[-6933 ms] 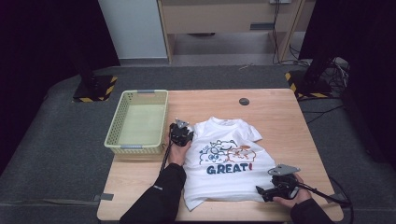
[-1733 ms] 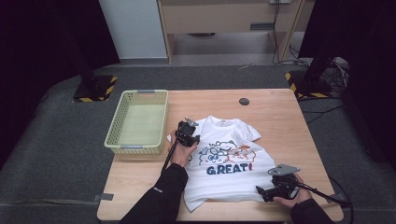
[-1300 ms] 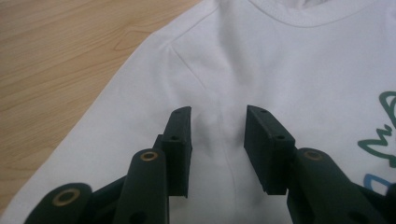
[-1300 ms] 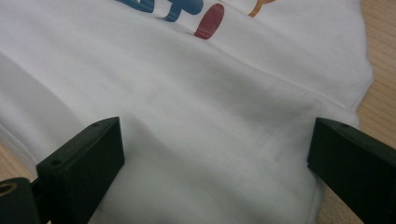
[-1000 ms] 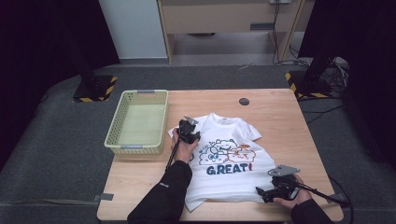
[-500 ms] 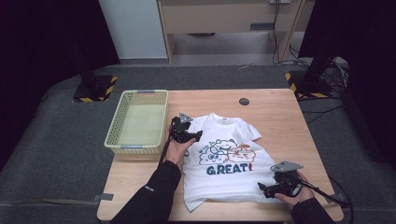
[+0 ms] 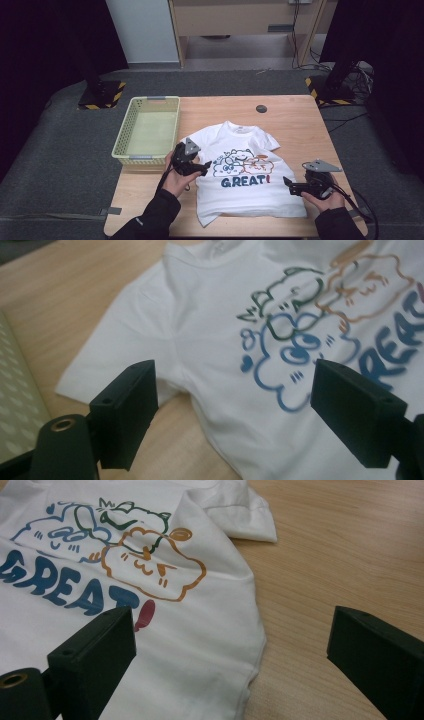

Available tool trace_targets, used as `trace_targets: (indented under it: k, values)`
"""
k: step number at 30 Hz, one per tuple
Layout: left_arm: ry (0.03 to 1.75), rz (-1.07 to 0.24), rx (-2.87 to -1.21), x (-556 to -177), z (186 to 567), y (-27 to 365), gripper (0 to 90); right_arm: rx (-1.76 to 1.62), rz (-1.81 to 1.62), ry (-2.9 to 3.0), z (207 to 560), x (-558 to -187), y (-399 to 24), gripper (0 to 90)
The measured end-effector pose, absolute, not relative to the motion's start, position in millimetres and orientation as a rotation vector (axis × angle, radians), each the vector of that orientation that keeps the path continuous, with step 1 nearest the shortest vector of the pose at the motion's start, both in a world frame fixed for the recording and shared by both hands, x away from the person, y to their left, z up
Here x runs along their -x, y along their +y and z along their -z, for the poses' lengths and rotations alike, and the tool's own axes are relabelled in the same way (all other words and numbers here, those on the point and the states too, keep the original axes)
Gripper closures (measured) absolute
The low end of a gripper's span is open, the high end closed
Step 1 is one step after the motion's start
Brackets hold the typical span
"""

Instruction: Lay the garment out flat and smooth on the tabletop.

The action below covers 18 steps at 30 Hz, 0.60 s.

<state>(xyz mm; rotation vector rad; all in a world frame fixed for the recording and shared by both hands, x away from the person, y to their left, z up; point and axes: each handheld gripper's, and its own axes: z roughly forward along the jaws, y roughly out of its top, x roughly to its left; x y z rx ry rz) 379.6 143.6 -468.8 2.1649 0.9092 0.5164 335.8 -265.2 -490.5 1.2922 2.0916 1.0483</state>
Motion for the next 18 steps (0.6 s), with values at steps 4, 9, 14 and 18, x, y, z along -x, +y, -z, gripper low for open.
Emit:
trace_targets:
  k: [4,9,14,18]
  values:
    - [0.903,-0.499,-2.220,-360.5,478.5,147.5,17.1,-1.344,-1.044,2.097,488.3,-340.4,-264.9,6.6]
    - [0.909,-0.439,-2.244,-337.5,492.7,153.9,15.1,-1.364,-1.044,2.065,480.8,-348.0,-263.5,5.6]
    - [0.927,-0.403,-2.285,-317.4,507.5,159.3,14.6,-1.407,-1.078,2.017,471.5,-359.8,-264.5,3.2]
    - [0.935,-0.382,-2.295,-308.4,511.2,159.3,12.8,-1.439,-1.084,1.964,467.1,-368.1,-261.4,2.9]
